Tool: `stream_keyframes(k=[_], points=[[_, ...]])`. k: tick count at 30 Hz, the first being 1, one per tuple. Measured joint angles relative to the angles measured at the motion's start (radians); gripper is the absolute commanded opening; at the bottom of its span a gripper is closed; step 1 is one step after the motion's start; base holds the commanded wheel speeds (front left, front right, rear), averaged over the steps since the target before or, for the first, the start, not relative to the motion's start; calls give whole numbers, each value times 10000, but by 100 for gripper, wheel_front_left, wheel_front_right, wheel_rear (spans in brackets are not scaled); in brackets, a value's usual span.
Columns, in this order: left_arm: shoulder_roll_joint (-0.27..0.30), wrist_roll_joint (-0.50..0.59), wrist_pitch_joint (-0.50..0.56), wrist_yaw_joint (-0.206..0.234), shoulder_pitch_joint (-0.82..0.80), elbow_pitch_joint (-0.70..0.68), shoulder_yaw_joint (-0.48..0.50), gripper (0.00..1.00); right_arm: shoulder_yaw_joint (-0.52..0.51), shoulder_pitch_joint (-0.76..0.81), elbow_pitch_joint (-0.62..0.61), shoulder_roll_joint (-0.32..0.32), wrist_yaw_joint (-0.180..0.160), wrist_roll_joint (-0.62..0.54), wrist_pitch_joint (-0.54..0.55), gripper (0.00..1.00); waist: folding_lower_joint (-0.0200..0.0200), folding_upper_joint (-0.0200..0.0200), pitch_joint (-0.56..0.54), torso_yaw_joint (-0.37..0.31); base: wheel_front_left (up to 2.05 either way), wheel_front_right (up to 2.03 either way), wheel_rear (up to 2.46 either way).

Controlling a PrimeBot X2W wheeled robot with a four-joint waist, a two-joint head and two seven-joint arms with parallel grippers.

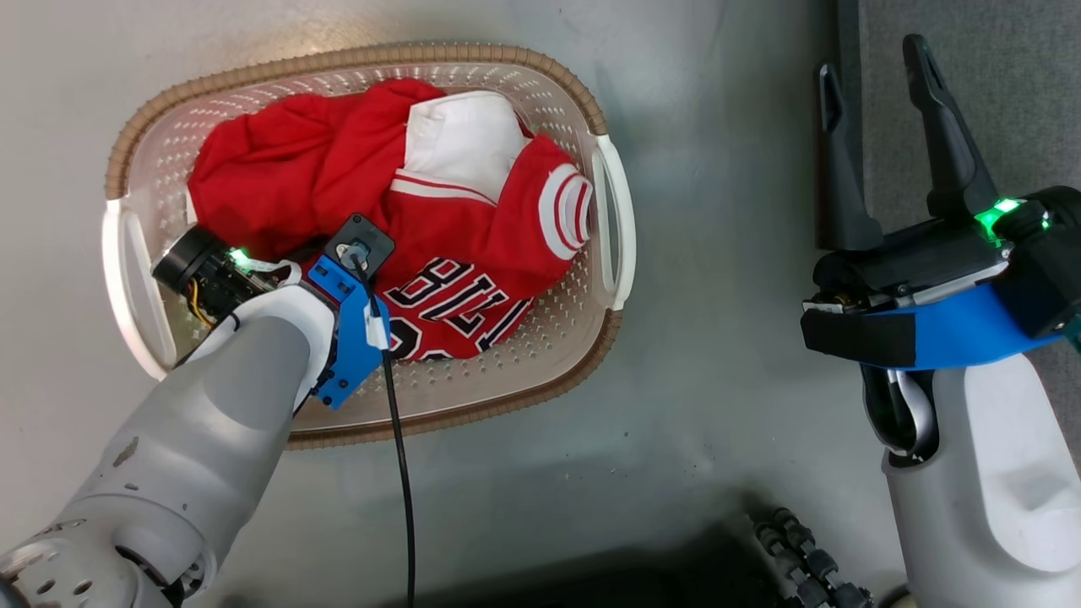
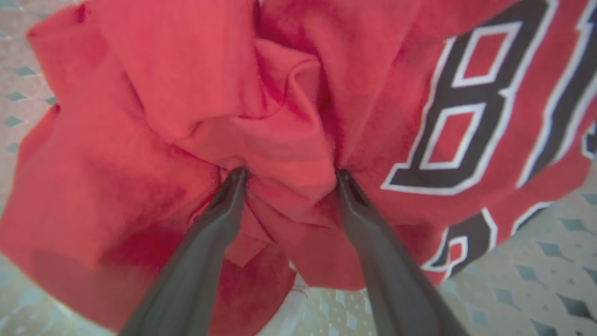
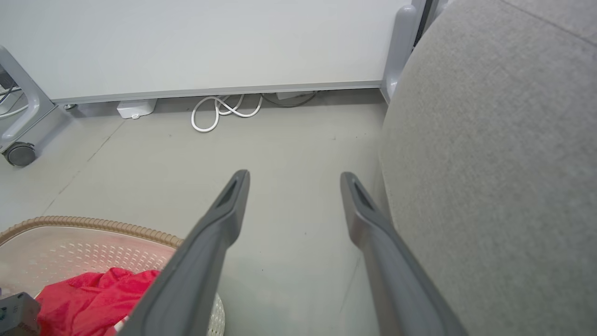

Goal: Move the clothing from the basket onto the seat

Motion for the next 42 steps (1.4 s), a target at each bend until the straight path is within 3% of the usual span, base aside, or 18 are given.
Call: stream_keyframes(k=[4,5,7,20,42], points=[[-36,88,184,0,-101,75,-40,100,-17,0,-98,0,0,0,0,100,0,1,155,-42,0,0,0],[-50,132,318,0,-101,96,-54,71,-13,0,-109,0,0,0,0,100,0,0,163,-52,0,0,0],[-59,236,389,0,-101,121,-75,0,-8,0,-117,0,0,0,0,100,0,0,158,-62,0,0,0],[-228,253,301,0,41,29,-130,0,-23,3,21,0,0,-4,0,100,0,0,-243,16,0,0,0],[-828,-326,-1333,0,788,-834,-163,0,-125,299,629,0,0,-257,0,100,-2,1,-2155,743,0,0,0]])
